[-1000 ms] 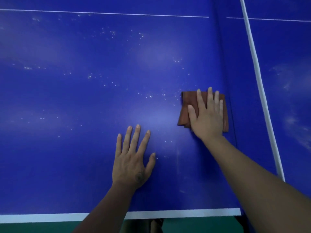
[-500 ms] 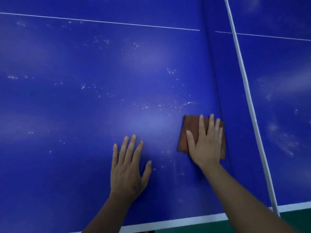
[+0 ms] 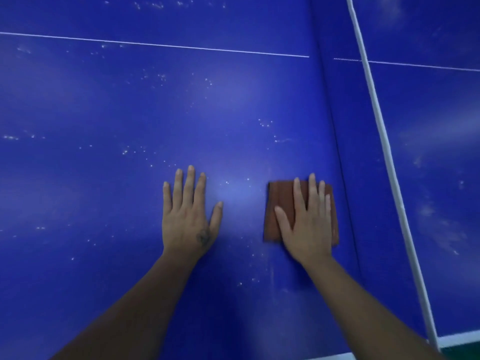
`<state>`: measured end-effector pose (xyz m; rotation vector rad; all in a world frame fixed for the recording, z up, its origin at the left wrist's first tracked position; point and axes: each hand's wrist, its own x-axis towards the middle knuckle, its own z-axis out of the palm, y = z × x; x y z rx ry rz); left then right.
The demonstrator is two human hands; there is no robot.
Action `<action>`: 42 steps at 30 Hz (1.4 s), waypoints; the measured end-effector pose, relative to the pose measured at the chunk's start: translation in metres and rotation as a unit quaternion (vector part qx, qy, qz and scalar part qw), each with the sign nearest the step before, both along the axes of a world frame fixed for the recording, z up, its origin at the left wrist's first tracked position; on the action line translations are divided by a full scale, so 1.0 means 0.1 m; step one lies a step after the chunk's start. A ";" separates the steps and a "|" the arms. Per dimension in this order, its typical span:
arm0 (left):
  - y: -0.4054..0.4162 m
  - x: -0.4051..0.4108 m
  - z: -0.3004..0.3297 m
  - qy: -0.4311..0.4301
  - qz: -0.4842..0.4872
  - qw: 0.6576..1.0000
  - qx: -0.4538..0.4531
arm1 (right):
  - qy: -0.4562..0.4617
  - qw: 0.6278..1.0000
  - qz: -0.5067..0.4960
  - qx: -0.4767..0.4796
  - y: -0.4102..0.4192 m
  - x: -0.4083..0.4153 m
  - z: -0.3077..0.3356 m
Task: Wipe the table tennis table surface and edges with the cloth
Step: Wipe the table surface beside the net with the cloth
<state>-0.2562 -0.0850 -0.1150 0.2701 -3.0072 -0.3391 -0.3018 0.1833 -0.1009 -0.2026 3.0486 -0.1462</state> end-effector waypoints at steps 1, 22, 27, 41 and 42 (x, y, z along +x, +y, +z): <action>0.01 0.00 -0.02 -0.001 0.001 1.000 -0.008 | -0.001 1.000 -0.008 0.001 0.09 0.18 -0.01; 0.01 -0.03 -0.07 0.003 0.004 1.000 -0.018 | 0.010 0.999 0.034 -0.016 -0.23 -1.14 -0.04; 0.02 -0.05 -0.03 -0.009 0.011 1.000 -0.010 | -0.002 1.000 0.026 0.002 0.14 -0.45 -0.07; 0.01 -0.06 -0.05 -0.016 0.012 1.000 0.006 | -0.004 0.999 0.039 -0.026 -0.88 -2.65 -0.05; 0.01 -0.06 -0.05 -0.016 0.012 1.000 0.007 | -0.005 0.999 0.042 -0.028 -0.86 -2.61 -0.04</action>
